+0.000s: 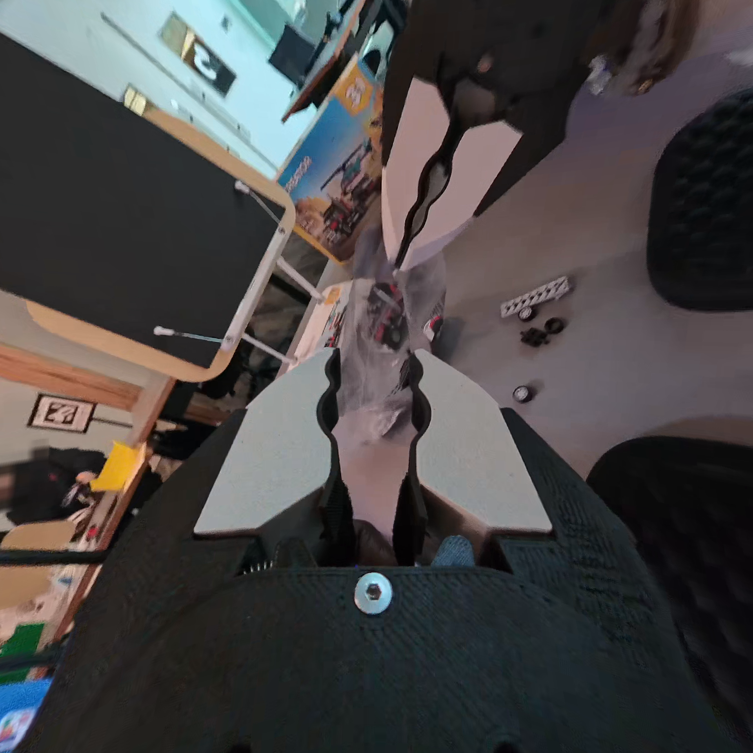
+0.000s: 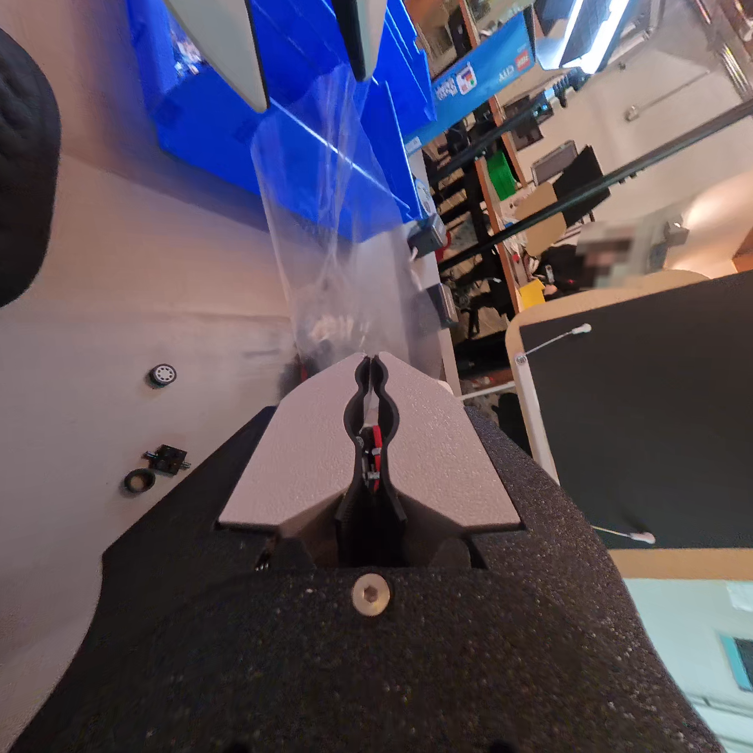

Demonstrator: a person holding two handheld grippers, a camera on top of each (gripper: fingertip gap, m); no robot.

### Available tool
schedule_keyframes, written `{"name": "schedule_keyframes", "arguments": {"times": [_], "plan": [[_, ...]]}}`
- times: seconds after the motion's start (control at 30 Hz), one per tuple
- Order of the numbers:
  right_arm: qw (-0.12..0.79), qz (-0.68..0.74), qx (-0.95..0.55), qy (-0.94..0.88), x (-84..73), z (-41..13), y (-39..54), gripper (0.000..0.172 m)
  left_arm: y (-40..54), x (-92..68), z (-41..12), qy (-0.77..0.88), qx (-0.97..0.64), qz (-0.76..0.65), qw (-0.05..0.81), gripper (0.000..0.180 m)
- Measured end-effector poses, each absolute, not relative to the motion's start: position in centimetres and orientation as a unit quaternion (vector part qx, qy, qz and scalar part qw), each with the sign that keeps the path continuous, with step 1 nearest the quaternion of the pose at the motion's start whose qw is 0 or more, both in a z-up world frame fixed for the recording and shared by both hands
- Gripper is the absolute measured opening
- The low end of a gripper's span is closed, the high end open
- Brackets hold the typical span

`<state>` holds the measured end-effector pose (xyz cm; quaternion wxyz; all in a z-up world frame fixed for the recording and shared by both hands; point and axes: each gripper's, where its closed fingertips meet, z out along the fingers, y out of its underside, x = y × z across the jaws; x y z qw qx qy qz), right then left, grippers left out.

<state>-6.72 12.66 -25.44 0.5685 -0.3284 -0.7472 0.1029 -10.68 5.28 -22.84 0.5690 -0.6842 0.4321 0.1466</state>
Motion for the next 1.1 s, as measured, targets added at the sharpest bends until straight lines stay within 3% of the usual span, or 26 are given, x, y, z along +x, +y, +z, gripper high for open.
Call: {"name": "schedule_keyframes", "arguments": {"times": [0.1,0.2,0.27,0.33,0.43,0.53,0.6,0.73,0.8,0.93,1.0,1.1], "plan": [[0.565,0.119,-0.328,-0.747,-6.7,-25.0,12.7,0.001,5.8,-9.9,-23.6,0.448,-0.690,0.124,0.555,0.034],[0.563,0.127,-0.328,-0.748,-6.6,-25.0,12.6,0.001,7.1,-11.0,-25.7,0.465,-0.698,0.191,0.509,0.032],[0.564,0.133,-0.328,-0.746,-6.6,-25.0,12.5,0.001,7.8,-11.9,-25.8,0.457,-0.691,0.237,0.508,0.008],[0.562,0.150,-0.329,-0.744,-6.3,-25.0,12.1,0.002,8.0,-11.7,-25.8,0.454,-0.688,0.233,0.516,0.000],[0.541,0.277,-0.349,-0.713,-4.4,-22.9,10.5,0.017,7.9,-11.7,-25.6,0.439,-0.695,0.215,0.527,0.001],[0.470,0.449,-0.396,-0.648,-0.9,-20.8,9.2,0.020,8.1,-12.1,-25.0,0.420,-0.699,0.217,0.537,0.001],[0.411,0.462,-0.453,-0.642,0.3,-23.5,9.3,0.022,8.1,-11.9,-24.8,0.417,-0.697,0.211,0.544,0.000],[0.279,0.342,-0.572,-0.691,0.0,-35.2,9.0,0.033,8.3,-11.5,-24.5,0.412,-0.691,0.212,0.555,0.000],[0.272,0.284,-0.610,-0.688,-0.6,-38.6,9.8,0.031,8.3,-11.3,-24.4,0.412,-0.690,0.212,0.556,0.000],[0.263,0.225,-0.640,-0.686,-1.3,-41.4,10.6,0.027,8.3,-11.1,-24.4,0.412,-0.689,0.214,0.556,0.001],[0.266,0.236,-0.633,-0.687,-1.6,-41.3,10.2,0.013,8.3,-11.1,-24.4,0.411,-0.689,0.213,0.557,0.001],[0.269,0.243,-0.600,-0.713,-1.1,-40.2,9.4,0.012,8.3,-11.0,-24.4,0.413,-0.688,0.211,0.559,0.000]]}}
